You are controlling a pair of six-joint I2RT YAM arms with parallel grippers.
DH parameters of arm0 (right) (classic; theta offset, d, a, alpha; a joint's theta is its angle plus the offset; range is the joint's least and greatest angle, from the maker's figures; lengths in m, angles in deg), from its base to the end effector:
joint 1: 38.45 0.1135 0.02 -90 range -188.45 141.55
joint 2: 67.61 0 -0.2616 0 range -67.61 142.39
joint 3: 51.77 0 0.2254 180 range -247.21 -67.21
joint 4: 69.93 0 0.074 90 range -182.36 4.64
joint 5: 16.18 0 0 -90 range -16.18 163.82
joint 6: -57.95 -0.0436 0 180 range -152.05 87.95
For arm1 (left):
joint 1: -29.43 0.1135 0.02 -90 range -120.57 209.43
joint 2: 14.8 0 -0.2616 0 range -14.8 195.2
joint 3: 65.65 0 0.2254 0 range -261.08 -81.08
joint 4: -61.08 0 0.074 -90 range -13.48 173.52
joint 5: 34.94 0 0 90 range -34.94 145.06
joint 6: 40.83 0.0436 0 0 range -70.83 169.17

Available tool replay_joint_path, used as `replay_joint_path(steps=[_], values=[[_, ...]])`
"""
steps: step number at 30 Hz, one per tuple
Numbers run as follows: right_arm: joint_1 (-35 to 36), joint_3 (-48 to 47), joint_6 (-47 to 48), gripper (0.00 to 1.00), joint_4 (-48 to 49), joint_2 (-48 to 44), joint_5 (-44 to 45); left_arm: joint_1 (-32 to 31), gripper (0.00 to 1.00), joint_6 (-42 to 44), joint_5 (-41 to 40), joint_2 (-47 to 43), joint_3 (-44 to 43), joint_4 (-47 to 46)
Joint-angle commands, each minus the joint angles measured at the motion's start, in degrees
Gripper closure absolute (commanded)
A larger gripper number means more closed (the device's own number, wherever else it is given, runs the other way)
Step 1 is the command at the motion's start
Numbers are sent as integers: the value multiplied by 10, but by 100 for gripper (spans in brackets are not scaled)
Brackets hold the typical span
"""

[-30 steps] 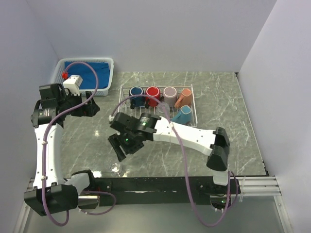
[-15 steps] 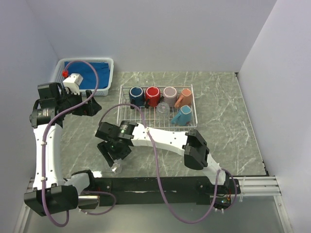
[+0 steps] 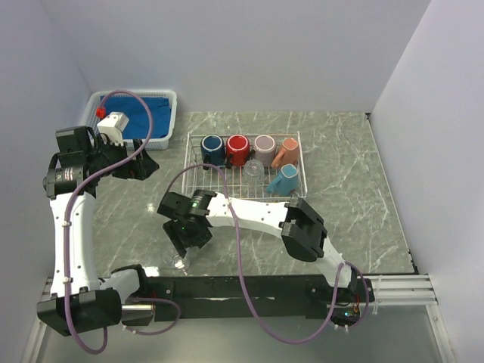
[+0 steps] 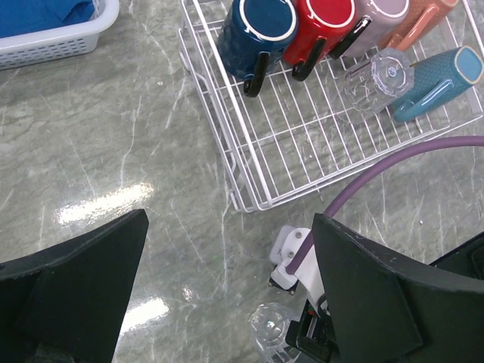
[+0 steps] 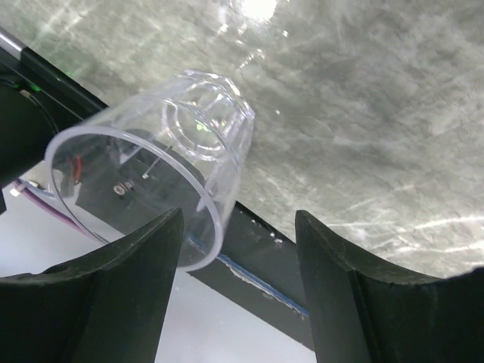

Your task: Load the cups into the dish rack

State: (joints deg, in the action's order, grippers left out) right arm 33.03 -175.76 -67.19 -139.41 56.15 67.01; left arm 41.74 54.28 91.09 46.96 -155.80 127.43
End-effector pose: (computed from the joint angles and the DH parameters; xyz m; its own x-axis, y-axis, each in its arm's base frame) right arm 0.1324 0.4116 0.2222 -0.7925 -0.5665 -0.2259 -0.6099 0.7357 0.2946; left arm 0.1820 0.0135 0.3839 -0.5736 -0.0514 -0.8175 0.3331 0.8971 -0.2902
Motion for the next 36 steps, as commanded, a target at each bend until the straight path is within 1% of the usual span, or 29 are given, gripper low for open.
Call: replay_joint_path(steps=[1, 5, 11, 14, 15, 17, 20, 21, 22, 23, 24, 27, 29, 30, 32, 33, 34, 35, 36], values=[[0, -5, -10, 32, 26, -13, 6, 3, 4, 4, 19, -7, -19, -1], [1, 11, -15, 35, 46, -8, 1, 4, 4, 3, 19, -12, -18, 0], [1, 37, -26, 43, 73, 6, -2, 3, 4, -4, 23, -16, -36, 5], [1, 42, -27, 49, 78, 9, -3, 3, 4, -5, 26, -9, -48, 11], [1, 44, -27, 54, 80, 9, -2, 4, 3, -6, 26, -8, -51, 13], [1, 46, -26, 58, 81, 7, -1, 3, 4, -8, 26, -8, -53, 13], [1, 55, -25, 69, 87, 2, -3, 4, 4, -11, 28, -8, -60, 16], [1, 59, -26, 81, 88, 1, -4, 4, 4, -13, 30, -8, -66, 17], [1, 62, -26, 87, 89, -3, -4, 3, 4, -14, 32, -8, -69, 22], [1, 63, -27, 100, 86, -5, -4, 3, 4, -16, 33, -8, -74, 25], [1, 64, -29, 100, 83, -9, -1, 4, 3, -20, 33, -6, -85, 27], [1, 64, -28, 100, 68, -44, 12, 4, 3, -31, 22, -7, -111, 27], [-2, 65, -27, 100, 51, -91, 25, 4, 4, -42, 19, -6, -127, 24], [-5, 65, -27, 100, 44, -111, 28, 3, 4, -46, 22, 0, -151, 27], [-11, 81, -29, 100, 29, -184, 32, 3, 4, -73, 53, 14, -185, 52], [-15, 91, -34, 100, 29, -212, 29, 3, 4, -80, 68, 34, -224, 65], [-30, 120, -38, 100, 32, -275, 9, 4, 4, -90, 104, 47, -245, 81], [-41, 140, -44, 100, 46, -309, -8, 3, 4, -90, 123, 59, -264, 100], [-53, 162, -60, 100, 62, -380, -29, 3, 4, -87, 142, 85, -303, 147]])
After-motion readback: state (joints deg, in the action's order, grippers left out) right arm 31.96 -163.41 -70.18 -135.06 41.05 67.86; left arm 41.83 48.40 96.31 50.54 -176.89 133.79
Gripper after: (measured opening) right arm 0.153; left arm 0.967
